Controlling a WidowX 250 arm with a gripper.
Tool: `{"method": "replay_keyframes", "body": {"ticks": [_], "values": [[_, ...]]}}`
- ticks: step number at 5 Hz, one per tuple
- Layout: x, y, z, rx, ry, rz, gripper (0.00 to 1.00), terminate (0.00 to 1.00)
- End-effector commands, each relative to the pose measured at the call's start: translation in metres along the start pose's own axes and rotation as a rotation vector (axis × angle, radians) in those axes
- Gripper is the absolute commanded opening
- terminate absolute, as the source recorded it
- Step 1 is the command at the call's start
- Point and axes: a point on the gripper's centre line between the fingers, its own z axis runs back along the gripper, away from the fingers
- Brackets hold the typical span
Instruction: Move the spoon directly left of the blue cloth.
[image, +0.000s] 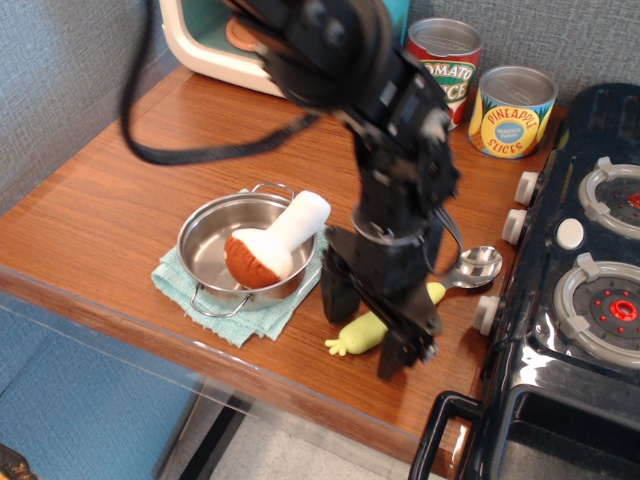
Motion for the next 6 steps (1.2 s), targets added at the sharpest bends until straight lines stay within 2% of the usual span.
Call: {"method": "replay_keyframes", "body": {"ticks": [1, 3, 4, 5, 6], "values": [[0.003, 0.003, 0.008, 0.018, -0.060, 0.024, 0.00, 0.00], [0.001, 0.005, 0.012, 0.021, -0.087, 0.044, 0.00, 0.00], [-0.006, 0.011, 0.036, 0.036, -0.160, 0.064, 0.00, 0.00], [-0.023, 0.030, 0.064, 0.038, -0.274, 0.128, 0.00, 0.00], [-0.038, 0.049, 0.084, 0.009, -0.366, 0.181, 0.00, 0.00]]}}
